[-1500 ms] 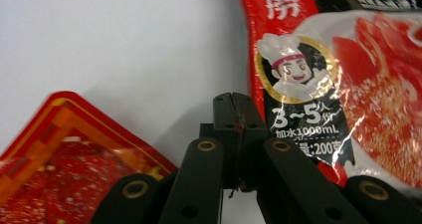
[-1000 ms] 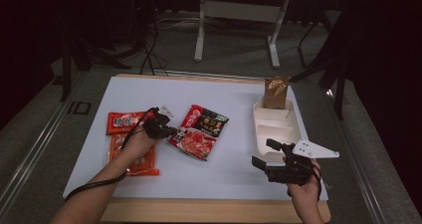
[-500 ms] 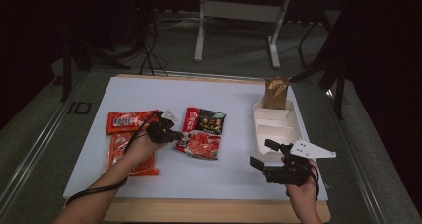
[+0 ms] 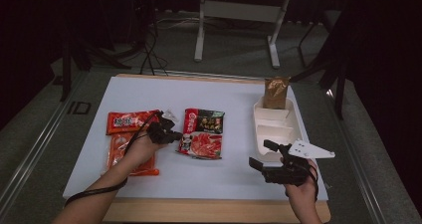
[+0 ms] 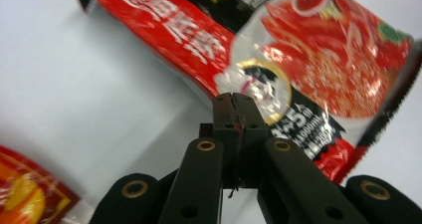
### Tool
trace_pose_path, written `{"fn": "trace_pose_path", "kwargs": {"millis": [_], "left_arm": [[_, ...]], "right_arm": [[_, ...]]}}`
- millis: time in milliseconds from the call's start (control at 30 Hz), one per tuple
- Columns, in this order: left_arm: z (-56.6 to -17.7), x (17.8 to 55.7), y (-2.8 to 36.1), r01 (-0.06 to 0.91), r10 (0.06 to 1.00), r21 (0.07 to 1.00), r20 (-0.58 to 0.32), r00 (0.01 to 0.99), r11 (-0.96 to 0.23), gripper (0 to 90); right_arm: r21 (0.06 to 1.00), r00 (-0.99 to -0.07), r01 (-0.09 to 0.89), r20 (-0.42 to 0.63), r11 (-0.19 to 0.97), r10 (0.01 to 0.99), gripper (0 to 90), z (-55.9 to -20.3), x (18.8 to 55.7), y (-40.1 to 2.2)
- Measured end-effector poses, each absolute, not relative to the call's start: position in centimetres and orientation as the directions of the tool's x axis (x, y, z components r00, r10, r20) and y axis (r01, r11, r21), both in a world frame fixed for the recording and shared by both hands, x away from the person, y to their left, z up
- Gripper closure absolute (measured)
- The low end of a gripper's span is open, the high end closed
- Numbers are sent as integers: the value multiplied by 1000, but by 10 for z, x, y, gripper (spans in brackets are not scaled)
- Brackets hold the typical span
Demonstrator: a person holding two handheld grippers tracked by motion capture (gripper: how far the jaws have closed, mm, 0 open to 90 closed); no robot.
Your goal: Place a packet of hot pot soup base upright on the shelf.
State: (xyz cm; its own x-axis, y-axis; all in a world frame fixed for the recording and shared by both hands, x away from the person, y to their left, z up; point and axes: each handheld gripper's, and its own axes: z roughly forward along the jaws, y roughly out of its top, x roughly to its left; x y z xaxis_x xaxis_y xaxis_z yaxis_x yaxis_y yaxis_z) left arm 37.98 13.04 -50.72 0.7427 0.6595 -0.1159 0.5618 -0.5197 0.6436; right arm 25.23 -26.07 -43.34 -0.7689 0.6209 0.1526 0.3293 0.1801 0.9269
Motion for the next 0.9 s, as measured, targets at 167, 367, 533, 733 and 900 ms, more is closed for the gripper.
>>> {"fn": "trace_pose_path", "kwargs": {"millis": [167, 367, 533, 733, 900], "left_arm": [[-496, 392, 133, 571, 696, 673, -116, 709, -470, 739], [-487, 410, 132, 581, 729, 698, -122, 673, -419, 613], [-487, 426, 131, 593, 751, 699, -122, 649, -399, 561], [-496, 443, 129, 610, 773, 697, -126, 621, -376, 507], [-508, 453, 123, 642, 792, 683, -152, 591, -348, 441]], "right_arm": [[926, -770, 331, 153, 182, 620, 156, -434, 252, -261], [922, -770, 338, 155, 190, 619, 156, -437, 252, -260], [919, -772, 342, 156, 195, 616, 156, -438, 252, -259], [918, -776, 341, 151, 205, 612, 156, -440, 252, -258], [915, -780, 341, 146, 216, 609, 156, -441, 252, -257]]}}
